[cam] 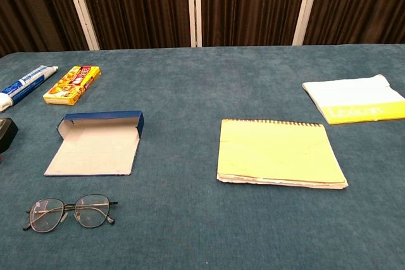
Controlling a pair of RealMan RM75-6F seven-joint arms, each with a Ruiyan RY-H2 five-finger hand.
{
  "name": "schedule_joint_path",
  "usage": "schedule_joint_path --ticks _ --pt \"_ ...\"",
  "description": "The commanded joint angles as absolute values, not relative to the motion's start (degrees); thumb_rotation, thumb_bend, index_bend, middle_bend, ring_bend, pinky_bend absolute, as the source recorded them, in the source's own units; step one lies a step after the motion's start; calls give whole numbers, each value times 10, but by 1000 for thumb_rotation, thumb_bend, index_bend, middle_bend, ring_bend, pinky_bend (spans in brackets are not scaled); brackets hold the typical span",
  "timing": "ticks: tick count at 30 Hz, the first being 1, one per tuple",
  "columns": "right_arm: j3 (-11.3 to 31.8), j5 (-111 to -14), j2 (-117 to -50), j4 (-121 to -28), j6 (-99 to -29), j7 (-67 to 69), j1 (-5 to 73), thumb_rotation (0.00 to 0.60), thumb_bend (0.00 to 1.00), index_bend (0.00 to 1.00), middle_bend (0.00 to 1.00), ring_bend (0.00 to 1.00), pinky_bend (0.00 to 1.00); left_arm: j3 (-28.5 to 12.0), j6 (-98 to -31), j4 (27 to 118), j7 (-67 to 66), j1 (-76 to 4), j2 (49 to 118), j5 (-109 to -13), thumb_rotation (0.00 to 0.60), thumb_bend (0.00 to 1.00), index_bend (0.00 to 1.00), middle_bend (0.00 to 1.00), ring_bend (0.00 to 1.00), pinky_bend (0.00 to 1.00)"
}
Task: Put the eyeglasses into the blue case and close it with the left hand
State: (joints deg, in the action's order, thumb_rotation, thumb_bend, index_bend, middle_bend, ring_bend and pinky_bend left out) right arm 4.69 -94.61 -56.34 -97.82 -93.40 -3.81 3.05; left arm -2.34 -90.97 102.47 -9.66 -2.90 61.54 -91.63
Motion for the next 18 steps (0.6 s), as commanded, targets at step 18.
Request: schedule_joint_path --ticks 18 --pt "49 -936 -554 -984 -927 -13 33 600 0 0 0 0 0 1 -790 1056 -127 -85 656 -925 600 1 17 0 0 0"
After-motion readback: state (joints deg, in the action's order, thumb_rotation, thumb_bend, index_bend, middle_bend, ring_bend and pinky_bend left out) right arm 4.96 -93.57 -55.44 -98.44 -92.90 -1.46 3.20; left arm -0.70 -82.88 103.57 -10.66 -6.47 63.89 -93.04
